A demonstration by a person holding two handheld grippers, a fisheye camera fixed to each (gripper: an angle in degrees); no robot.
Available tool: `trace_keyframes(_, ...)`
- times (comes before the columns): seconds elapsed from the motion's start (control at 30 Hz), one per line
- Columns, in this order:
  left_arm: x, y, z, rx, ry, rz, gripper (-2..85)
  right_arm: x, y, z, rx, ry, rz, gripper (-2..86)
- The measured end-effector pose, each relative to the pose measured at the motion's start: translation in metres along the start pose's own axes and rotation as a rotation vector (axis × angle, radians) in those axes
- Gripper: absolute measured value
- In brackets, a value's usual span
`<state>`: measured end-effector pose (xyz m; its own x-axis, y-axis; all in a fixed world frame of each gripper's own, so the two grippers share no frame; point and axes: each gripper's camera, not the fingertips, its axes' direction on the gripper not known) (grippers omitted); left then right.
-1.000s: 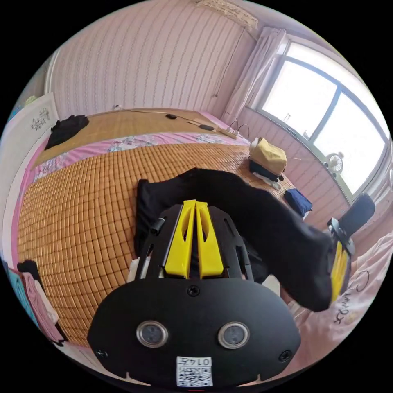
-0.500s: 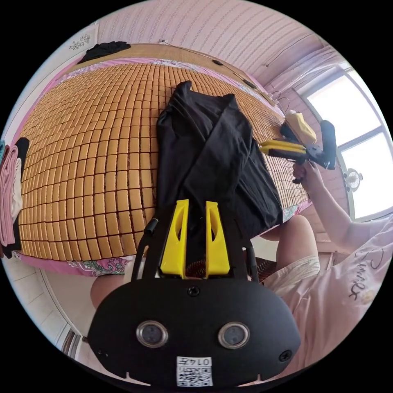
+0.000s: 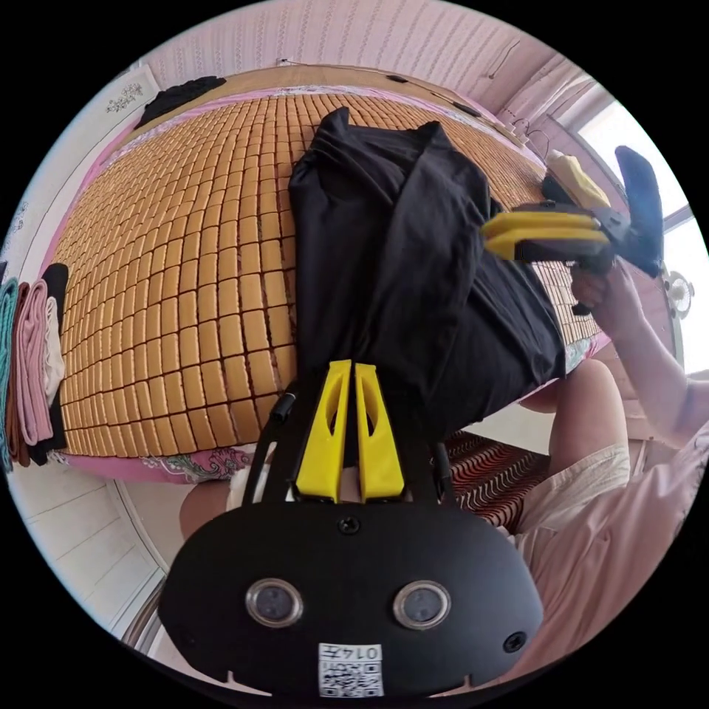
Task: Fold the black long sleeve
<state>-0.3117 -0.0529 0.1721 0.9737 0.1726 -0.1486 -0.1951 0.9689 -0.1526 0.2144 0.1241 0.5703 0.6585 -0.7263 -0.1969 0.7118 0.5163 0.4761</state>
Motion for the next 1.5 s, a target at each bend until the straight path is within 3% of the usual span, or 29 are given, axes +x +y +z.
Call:
trace_keyframes(0.13, -0.013, 0.002, -0.007, -0.009, -0.005, -0.020, 4.6, -0.072, -0.005, 0.031, -0.080, -0.088, -0.158, 7.0)
trace_keyframes(0.37, -0.035, 0.000, -0.007, -0.057, -0.013, 0.006, 5.6, -0.068, -0.013, 0.045, -0.203, -0.091, -0.141, 4.7)
trace_keyframes(0.47, -0.054, -0.005, -0.025, -0.007, 0.000, 0.005, 5.1, -0.034, -0.015, 0.005, -0.155, -0.162, -0.108, 10.5)
trace_keyframes(0.6, -0.081, -0.043, -0.046, 0.100, 0.006, 0.060, 3.8, 0.075, -0.017, -0.078, 0.017, 0.087, 0.111, 11.5)
trace_keyframes(0.73, -0.096, -0.123, -0.055, 0.253, 0.048, 0.140, 4.1, 0.193, -0.027, -0.115, 0.040, 0.304, 0.376, 12.4)
trace_keyframes(0.8, -0.101, -0.158, -0.051, 0.329, 0.040, 0.113, 6.0, 0.232, -0.035, -0.120, 0.052, 0.253, 0.475, 13.2)
trace_keyframes(0.93, -0.103, -0.229, -0.017, 0.271, 0.098, 0.124, 8.9, 0.286, -0.051, -0.113, 0.106, 0.188, 0.616, 12.6)
trace_keyframes(1.0, -0.100, -0.249, 0.000, 0.223, 0.040, 0.162, 7.9, 0.302, -0.055, -0.102, 0.084, 0.097, 0.636, 5.3)
trace_keyframes(1.1, -0.113, -0.269, 0.025, 0.095, -0.051, 0.142, 1.7, 0.328, -0.045, -0.109, 0.118, 0.059, 0.720, 2.5)
trace_keyframes(1.23, -0.163, -0.272, 0.030, 0.142, 0.158, -0.032, 0.1, 0.360, -0.013, -0.137, 0.267, -0.025, 0.857, 1.4)
trace_keyframes(1.33, -0.192, -0.267, 0.040, 0.156, 0.364, -0.186, -0.3, 0.364, -0.014, -0.135, 0.193, -0.014, 0.835, 1.1)
trace_keyframes(1.5, -0.192, -0.261, 0.030, 0.206, 0.316, -0.123, -0.4, 0.350, -0.030, -0.154, 0.202, 0.022, 0.730, 1.0)
